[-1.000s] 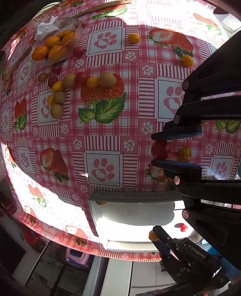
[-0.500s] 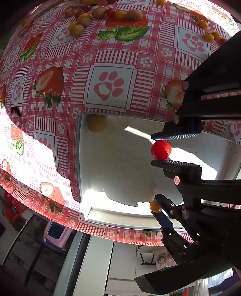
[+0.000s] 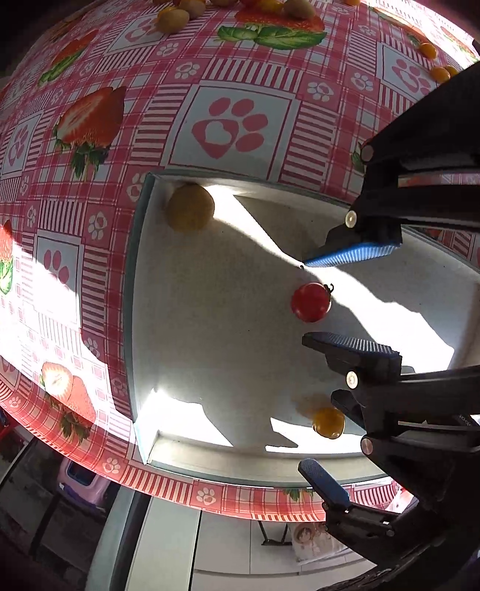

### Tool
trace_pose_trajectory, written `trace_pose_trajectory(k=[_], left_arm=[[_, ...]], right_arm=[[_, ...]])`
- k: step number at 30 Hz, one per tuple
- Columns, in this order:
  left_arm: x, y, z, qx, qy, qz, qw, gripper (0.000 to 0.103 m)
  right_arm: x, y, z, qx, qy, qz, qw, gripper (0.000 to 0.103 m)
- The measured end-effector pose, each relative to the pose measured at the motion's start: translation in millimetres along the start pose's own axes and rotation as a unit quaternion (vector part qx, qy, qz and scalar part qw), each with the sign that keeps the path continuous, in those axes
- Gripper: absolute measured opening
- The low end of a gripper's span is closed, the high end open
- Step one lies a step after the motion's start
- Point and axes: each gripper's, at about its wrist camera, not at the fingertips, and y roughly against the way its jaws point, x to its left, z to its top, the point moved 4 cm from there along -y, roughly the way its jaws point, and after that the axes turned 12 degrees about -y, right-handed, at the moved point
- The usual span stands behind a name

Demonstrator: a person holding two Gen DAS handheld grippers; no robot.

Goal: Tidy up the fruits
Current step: 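Carry both tomatoes over the white tray and open both grippers to release them, then grasp a brownish round fruit with the left gripper while the right grasps an orange-yellow tomato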

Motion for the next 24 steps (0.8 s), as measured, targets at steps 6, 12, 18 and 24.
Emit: trace_pose_trajectory(k=[6,12,18,24], left_arm=[[2,12,-1,0.001,-0.007,0.003,1.0,0.073],[-27,31,3,-0.007,-0.034,-0.005,0.9994,0.073],[-78,47,24,-0.023,-0.086,-0.029,0.9956,0.073],[-140,59,52,-0.041,-0.142,-0.057,0.9874,0.073]], right_arm=[[-1,33,1,-0.03,-0.013,0.03,0.999,0.08],[-40,64,-12,-0.051,-0.052,0.036,0.997,0.08],[-120,81,-35,-0.06,-0.129,0.011,0.99,0.08],[-212,94,-68,-0.072,-0.213,-0.032,0.974,0.08]])
